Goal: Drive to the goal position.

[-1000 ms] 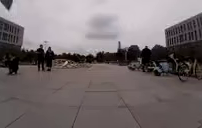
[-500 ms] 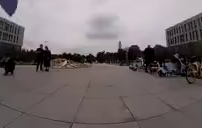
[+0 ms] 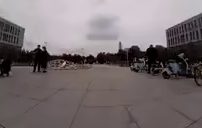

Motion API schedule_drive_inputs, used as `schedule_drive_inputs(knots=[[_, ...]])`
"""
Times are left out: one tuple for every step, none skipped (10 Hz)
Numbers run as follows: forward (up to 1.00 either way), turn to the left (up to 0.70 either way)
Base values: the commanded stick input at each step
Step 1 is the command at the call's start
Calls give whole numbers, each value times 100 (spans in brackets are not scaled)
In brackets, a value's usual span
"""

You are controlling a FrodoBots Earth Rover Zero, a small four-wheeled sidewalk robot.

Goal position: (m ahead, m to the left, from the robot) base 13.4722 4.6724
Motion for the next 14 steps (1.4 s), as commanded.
schedule_drive_inputs(knots=[[70,4],[70,1],[70,1],[70,1],[70,1],[70,1],[70,1],[70,1],[70,1],[70,1],[70,1],[70,1],[70,1],[70,1]])
